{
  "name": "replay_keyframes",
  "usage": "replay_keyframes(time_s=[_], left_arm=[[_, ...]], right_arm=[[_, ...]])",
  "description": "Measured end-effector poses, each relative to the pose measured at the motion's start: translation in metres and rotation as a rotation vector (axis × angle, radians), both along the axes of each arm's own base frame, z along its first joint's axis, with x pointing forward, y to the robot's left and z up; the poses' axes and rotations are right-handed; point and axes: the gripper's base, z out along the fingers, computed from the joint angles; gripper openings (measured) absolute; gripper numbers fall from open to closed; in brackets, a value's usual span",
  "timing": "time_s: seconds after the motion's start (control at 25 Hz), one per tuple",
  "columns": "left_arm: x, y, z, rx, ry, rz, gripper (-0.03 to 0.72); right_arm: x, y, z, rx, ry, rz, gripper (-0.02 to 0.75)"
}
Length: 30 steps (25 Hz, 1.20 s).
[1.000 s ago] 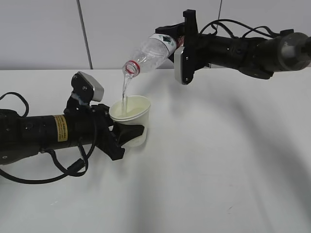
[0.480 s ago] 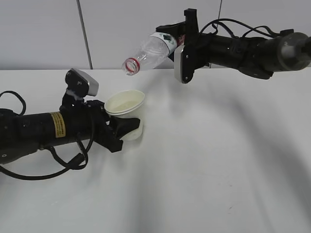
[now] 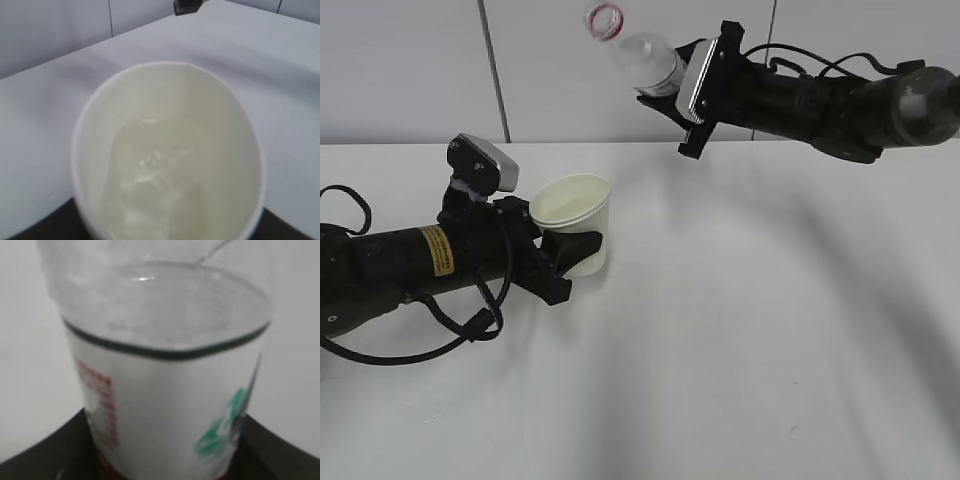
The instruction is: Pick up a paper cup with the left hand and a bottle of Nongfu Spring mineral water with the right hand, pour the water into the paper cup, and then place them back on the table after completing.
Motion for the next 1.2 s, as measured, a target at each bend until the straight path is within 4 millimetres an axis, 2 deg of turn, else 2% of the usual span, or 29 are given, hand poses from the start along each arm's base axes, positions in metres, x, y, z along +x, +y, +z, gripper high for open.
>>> replay_keyframes(time_s=[0.4, 0.6, 0.68, 0.88, 1.04, 1.2], left_arm=[[0.002, 0.005, -0.002, 0.021, 0.013, 0.024, 0.350], [0.003, 0.008, -0.005, 0.053, 0.029, 0.038, 0.350], [0.003, 0.008, -0.005, 0.059, 0.020, 0.035, 0.350], [0.003, 0.008, -0.005, 0.063, 0.013, 0.035, 0.350], [0.003, 0.008, -0.005, 0.063, 0.014, 0.036, 0.350], [0.003, 0.008, -0.005, 0.061, 0.012, 0.034, 0.350]], right_arm=[[0.004, -0.008, -0.005, 0.307, 0.384, -0.092, 0.402], [0.000, -0.006, 0.001, 0.408, 0.441, -0.014, 0.402], [-0.002, -0.007, 0.003, 0.471, 0.516, 0.004, 0.402], [-0.005, -0.017, -0.004, 0.460, 0.648, 0.039, 0.402], [-0.012, -0.025, -0.003, 0.479, 0.684, 0.129, 0.402], [-0.020, -0.028, -0.014, 0.479, 0.719, 0.150, 0.402]])
